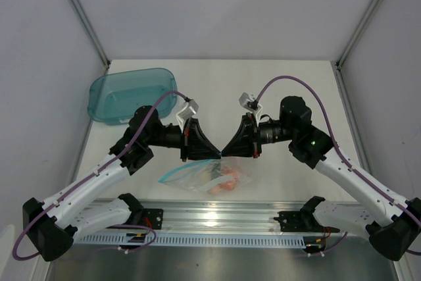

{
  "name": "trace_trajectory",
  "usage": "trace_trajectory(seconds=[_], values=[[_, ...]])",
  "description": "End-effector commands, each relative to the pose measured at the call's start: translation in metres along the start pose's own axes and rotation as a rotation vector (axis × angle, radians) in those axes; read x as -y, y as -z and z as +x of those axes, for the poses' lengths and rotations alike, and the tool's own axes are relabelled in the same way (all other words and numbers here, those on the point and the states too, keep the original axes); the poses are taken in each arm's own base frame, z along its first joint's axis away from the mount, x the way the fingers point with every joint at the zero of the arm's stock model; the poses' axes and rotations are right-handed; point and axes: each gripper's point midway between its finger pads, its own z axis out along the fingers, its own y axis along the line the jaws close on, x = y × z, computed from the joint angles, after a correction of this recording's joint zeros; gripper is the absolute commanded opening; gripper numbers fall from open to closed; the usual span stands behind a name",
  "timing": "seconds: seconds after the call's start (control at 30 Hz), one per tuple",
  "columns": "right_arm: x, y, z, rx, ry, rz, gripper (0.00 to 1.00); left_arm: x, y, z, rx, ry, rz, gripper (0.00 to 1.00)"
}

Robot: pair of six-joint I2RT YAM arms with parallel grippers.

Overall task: Place the food in the zip-top bag and seal the zipper
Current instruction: Zip the zipper food storage bag at the center of the board.

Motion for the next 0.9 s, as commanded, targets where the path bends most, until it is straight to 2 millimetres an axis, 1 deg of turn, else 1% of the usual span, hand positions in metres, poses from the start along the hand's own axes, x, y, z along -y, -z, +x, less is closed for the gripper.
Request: trace_trajectory(seconds=[0.0, 0.13, 0.17, 0.23, 0.27, 0.33, 0.37, 0.4, 0.43, 0.47, 0.5, 0.67, 0.7, 0.87], values=[[-0.011, -0.001, -0.011, 0.008, 0.046, -0.031, 0.0, 0.005, 0.002, -0.014, 0.028, -0.053, 0.009, 0.01], [-0.007, -0.002, -0.014, 0.018, 0.042, 0.016, 0.0, 0.006, 0.002, -0.015, 0.027, -0.05, 0.009, 0.01], [0.005, -0.002, -0.018, 0.041, 0.045, 0.097, 0.0, 0.005, 0.002, -0.014, 0.026, -0.05, 0.005, 0.01], [0.014, -0.001, -0.014, 0.041, 0.047, 0.17, 0.0, 0.005, 0.002, -0.014, 0.02, -0.043, 0.0, 0.01], [0.028, 0.002, -0.018, 0.066, 0.044, 0.26, 0.0, 0.004, 0.002, -0.014, 0.019, -0.041, -0.004, 0.01], [0.039, 0.007, -0.019, 0.08, 0.033, 0.343, 0.0, 0.002, 0.002, -0.016, 0.018, -0.039, -0.022, 0.0], [0.047, 0.011, -0.02, 0.091, 0.03, 0.394, 0.0, 0.001, 0.003, -0.015, 0.015, -0.035, -0.031, 0.01], [0.057, 0.019, -0.025, 0.126, 0.041, 0.477, 0.0, -0.001, 0.003, -0.014, 0.004, -0.026, -0.043, 0.01], [0.062, 0.023, -0.028, 0.148, 0.045, 0.521, 0.0, -0.002, 0.003, -0.015, 0.006, -0.028, -0.051, 0.01], [0.068, 0.028, -0.026, 0.157, 0.044, 0.555, 0.0, -0.004, 0.004, -0.012, -0.006, -0.01, -0.062, 0.01], [0.074, 0.034, -0.029, 0.178, 0.045, 0.608, 0.0, -0.005, 0.004, -0.01, -0.013, -0.005, -0.067, 0.01], [0.082, 0.051, -0.036, 0.238, 0.039, 0.711, 0.0, -0.009, 0.005, -0.007, -0.024, 0.001, -0.09, 0.01], [0.085, 0.054, -0.035, 0.244, 0.034, 0.725, 0.0, -0.01, 0.005, -0.006, -0.026, -0.001, -0.095, 0.01], [0.088, 0.068, -0.039, 0.283, 0.023, 0.752, 0.0, -0.011, 0.007, -0.003, -0.04, 0.007, -0.108, 0.01]])
